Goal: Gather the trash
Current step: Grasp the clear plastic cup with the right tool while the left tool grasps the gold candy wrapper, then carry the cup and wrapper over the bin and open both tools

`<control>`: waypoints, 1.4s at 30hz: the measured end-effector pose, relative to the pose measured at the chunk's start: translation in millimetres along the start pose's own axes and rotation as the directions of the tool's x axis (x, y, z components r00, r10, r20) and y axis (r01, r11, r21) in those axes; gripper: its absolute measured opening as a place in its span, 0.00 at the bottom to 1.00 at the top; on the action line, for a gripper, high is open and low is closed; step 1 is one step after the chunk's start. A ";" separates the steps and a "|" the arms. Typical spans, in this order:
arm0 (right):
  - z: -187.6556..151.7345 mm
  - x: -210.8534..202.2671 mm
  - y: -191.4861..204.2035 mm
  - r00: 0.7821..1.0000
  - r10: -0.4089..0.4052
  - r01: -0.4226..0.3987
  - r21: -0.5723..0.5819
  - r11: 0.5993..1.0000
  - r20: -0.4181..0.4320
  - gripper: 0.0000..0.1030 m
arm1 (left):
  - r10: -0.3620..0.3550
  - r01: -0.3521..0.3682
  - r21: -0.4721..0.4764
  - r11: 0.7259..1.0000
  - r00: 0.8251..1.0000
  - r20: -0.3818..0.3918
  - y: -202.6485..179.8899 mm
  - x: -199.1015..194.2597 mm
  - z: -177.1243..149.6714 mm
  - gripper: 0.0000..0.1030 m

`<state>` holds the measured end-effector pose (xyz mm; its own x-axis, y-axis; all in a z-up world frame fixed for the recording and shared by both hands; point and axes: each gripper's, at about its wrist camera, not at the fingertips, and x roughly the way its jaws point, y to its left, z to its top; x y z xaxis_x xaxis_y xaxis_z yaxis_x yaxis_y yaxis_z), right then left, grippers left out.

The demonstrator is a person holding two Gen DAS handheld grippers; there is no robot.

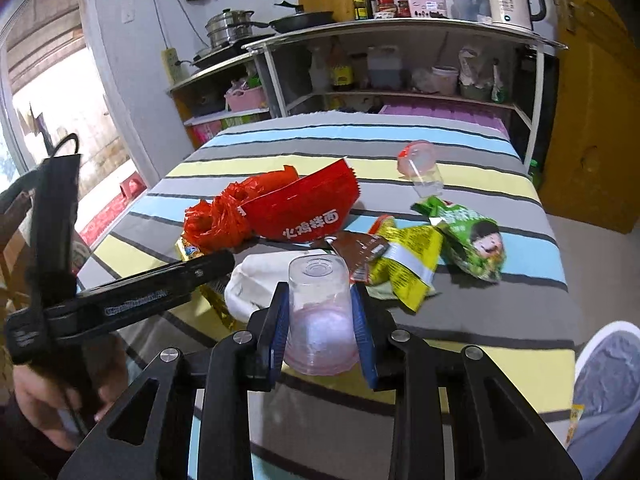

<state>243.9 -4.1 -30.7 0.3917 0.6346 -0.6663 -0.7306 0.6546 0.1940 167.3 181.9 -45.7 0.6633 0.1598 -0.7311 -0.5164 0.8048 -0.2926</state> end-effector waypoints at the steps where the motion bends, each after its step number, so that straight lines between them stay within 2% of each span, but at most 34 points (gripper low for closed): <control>1: -1.0 -3.5 -1.2 1.000 0.000 0.000 0.005 1.000 0.007 0.30 | 0.023 -0.023 0.010 1.000 1.000 0.005 -1.2 -0.3 -1.5 0.38; 4: -4.9 -14.3 -4.6 1.000 -0.004 0.003 0.021 1.000 0.027 0.30 | 0.034 -0.034 0.014 0.999 0.999 0.009 1.9 -3.8 -4.0 0.25; 8: -9.8 -29.6 -9.8 0.999 -0.012 0.010 0.044 0.999 0.051 0.30 | 0.019 -0.020 0.028 0.999 0.999 0.027 7.4 -15.9 -9.6 0.18; 11: -15.1 -39.0 -14.4 0.998 -0.021 0.016 0.063 0.998 0.065 0.30 | 0.003 -0.007 0.065 0.998 0.998 0.058 7.3 -31.6 -15.1 0.15; 12: -17.5 -42.5 -15.7 0.997 -0.023 0.019 0.070 0.997 0.069 0.30 | -0.005 -0.001 0.081 0.997 0.998 0.068 5.4 -36.3 -16.8 0.11; 23: -42.6 -85.1 -25.0 0.992 -0.069 0.055 0.128 0.990 0.105 0.30 | -0.116 0.096 0.194 0.976 0.989 0.095 -13.4 -76.7 -37.5 0.10; 33: -62.7 -119.4 -46.2 0.983 -0.130 0.104 0.186 0.977 0.133 0.30 | -0.257 0.225 0.321 0.920 0.964 0.061 -68.7 -97.9 -56.5 0.10; 42: -82.2 -152.9 -82.4 0.964 -0.219 0.175 0.261 0.949 0.151 0.30 | -0.363 0.331 0.413 0.848 0.932 -0.003 -127.3 -95.9 -62.4 0.10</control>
<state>198.3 -188.8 -4.0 0.6224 0.5301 -0.5758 -0.4792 0.8398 0.2551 135.7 28.5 23.2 0.8035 -0.1449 -0.5775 0.0056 0.9718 -0.2359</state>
